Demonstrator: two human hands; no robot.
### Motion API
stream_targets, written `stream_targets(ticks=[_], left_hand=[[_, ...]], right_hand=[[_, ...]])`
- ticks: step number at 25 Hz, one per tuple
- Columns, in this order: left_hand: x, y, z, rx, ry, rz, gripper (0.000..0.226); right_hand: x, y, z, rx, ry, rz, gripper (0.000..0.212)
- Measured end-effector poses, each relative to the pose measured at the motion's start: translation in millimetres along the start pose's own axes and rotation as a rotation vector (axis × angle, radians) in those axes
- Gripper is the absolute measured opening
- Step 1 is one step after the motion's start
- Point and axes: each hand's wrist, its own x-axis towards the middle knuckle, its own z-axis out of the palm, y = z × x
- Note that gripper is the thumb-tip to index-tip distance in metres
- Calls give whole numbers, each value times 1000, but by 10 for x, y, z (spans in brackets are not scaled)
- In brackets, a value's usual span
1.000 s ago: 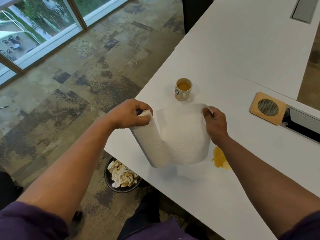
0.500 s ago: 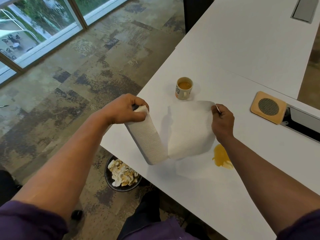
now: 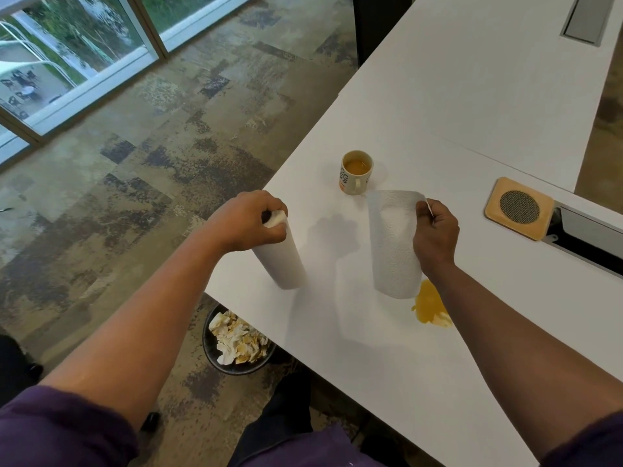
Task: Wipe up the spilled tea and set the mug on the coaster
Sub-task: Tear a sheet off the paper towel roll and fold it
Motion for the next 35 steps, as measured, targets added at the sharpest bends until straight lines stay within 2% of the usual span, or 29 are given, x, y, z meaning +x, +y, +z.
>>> stream_targets(ticks=[5, 11, 14, 17, 19, 21, 22, 23, 24, 26, 28, 30, 32, 35], left_hand=[[25, -27, 306, 80, 192, -74, 27], [65, 18, 385, 121, 178, -192, 36], [120, 65, 370, 183, 84, -229, 55], [134, 128, 334, 276, -13, -295, 85], [108, 243, 343, 410, 66, -286, 101], [81, 477, 452, 409, 246, -163, 105], [87, 621, 541, 306, 289, -112, 105], [108, 772, 643, 116, 255, -108, 107], [132, 920, 757, -145, 144, -151, 112], [168, 1181, 983, -676, -177, -267, 128], [196, 1320, 1187, -1010, -419, -332, 128], [203, 1421, 1384, -1161, -530, -282, 100], [197, 1563, 1529, -1288, -557, -243, 73], [194, 1810, 1647, -1377, -506, -237, 62]], right_hand=[[-120, -58, 22, 36, -14, 28, 29], [-223, -180, 47, 100, -39, 48, 26], [-230, -214, 38, 120, -43, 69, 25], [-261, -216, 9, 136, -66, 104, 30], [-298, -194, -37, 154, -75, 133, 33], [-324, -197, -101, 203, -71, 184, 35], [-333, -208, -134, 237, -77, 222, 34], [-341, -223, -173, 279, -88, 264, 30], [-348, -239, -217, 328, -103, 309, 26], [-367, -255, -334, 459, -135, 396, 21], [-397, -241, -475, 574, -151, 456, 22], [-439, -192, -634, 638, -159, 490, 23], [-498, -123, -785, 673, -171, 537, 23], [-602, -26, -988, 687, -191, 614, 23]])
